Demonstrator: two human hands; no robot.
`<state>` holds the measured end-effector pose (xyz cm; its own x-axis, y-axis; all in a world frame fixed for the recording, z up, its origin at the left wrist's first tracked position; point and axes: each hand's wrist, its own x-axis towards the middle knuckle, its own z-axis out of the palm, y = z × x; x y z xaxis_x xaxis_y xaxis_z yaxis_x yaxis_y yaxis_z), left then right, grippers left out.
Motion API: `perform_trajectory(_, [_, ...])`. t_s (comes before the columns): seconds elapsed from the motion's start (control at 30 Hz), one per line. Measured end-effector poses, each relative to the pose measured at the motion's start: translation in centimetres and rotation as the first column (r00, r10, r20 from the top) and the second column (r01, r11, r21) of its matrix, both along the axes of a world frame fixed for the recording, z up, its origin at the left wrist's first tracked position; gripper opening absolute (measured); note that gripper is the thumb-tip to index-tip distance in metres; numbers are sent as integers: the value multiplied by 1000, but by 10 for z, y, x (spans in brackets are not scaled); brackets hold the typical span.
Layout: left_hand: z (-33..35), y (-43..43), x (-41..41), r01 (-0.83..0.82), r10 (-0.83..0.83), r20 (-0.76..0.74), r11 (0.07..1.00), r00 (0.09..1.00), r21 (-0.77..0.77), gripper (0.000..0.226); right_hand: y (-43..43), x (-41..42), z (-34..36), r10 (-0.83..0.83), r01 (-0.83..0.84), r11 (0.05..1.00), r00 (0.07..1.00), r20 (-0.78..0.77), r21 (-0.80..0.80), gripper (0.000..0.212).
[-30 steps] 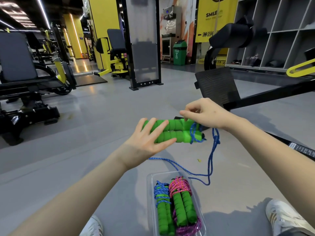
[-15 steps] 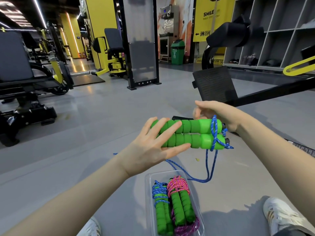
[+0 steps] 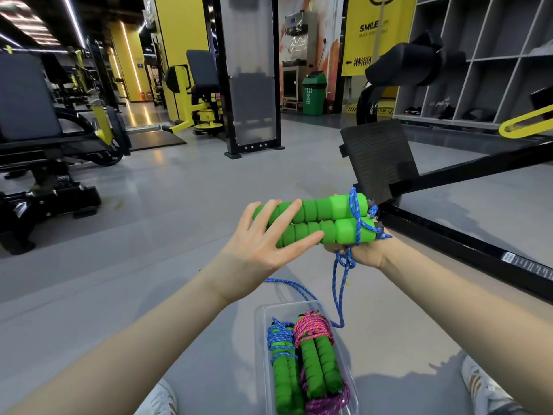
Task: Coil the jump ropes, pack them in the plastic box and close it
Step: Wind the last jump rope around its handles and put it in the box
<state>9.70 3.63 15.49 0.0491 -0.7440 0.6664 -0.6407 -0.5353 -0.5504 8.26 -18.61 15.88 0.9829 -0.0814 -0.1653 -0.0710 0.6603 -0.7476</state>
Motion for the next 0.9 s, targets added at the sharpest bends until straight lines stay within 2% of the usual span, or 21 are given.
perform_trajectory(0.03, [-1,0,0,-12,12,3,1000,1000,6,57,5,-2,0,74,-71,996,995,63,-47,33])
perform_trajectory(0.1, [-1,2,2,-33,33,4,999,999,1,59,10,-1,-3,172,-155,973,981,93,-170,21])
perform_trajectory(0.23, [-3,6,13,-118,118,-5,993,993,-20,61,22,0,-11,194,-183,946,981,14,-267,29])
perform_trajectory(0.33, [-3,12,20,-191,191,7,982,982,-16,64,37,-7,-11,187,-192,941,981,-46,-277,36])
perform_trajectory(0.43, [-4,18,24,-246,246,22,969,969,-3,65,49,-11,-10,177,-187,882,982,-62,-432,40])
perform_trajectory(0.6, [-10,29,32,-309,307,41,951,951,36,72,50,-14,8,179,-213,636,976,-126,-742,40])
perform_trajectory(0.77, [-12,39,38,-354,353,23,934,935,42,77,34,-16,29,247,-259,365,953,-175,-894,35])
perform_trajectory(0.83, [-13,41,40,-370,370,14,928,929,47,77,31,-16,34,251,-191,221,959,-134,-956,34])
perform_trajectory(0.9, [-14,42,41,-378,379,-4,924,925,56,78,29,-18,39,258,-100,37,962,-87,-994,36])
